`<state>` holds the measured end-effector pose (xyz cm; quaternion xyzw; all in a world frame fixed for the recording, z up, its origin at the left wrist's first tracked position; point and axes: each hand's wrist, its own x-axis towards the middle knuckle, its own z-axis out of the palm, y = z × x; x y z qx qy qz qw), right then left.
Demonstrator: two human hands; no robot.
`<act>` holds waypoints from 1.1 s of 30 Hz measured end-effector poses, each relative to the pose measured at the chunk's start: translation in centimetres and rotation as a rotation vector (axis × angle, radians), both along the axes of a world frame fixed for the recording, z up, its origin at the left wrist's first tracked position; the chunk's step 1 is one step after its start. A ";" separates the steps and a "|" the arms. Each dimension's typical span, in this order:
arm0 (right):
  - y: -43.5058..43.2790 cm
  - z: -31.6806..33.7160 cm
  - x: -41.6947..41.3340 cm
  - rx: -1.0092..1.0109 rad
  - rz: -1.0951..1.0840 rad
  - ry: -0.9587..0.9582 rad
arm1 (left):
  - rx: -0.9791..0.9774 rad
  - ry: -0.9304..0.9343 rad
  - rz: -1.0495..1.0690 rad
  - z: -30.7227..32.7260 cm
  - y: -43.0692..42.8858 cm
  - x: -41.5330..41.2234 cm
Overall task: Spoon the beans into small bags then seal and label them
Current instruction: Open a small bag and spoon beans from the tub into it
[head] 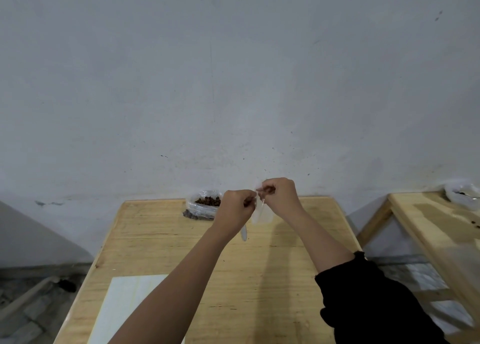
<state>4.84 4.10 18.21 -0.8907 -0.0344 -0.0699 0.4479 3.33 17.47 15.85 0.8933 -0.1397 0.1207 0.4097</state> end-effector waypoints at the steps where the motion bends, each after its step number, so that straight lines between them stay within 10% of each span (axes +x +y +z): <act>1: 0.1 -0.1 0.0 -0.022 0.007 0.002 | -0.005 0.011 0.005 0.0 -0.1 -0.1; 18: 0.0 -0.2 -0.8 0.217 -0.043 0.177 | -0.179 0.112 0.101 -0.7 -0.7 -1.0; 33: -2.3 -0.4 0.4 -0.165 -0.031 0.149 | -0.003 0.097 0.053 -1.0 -1.2 -0.8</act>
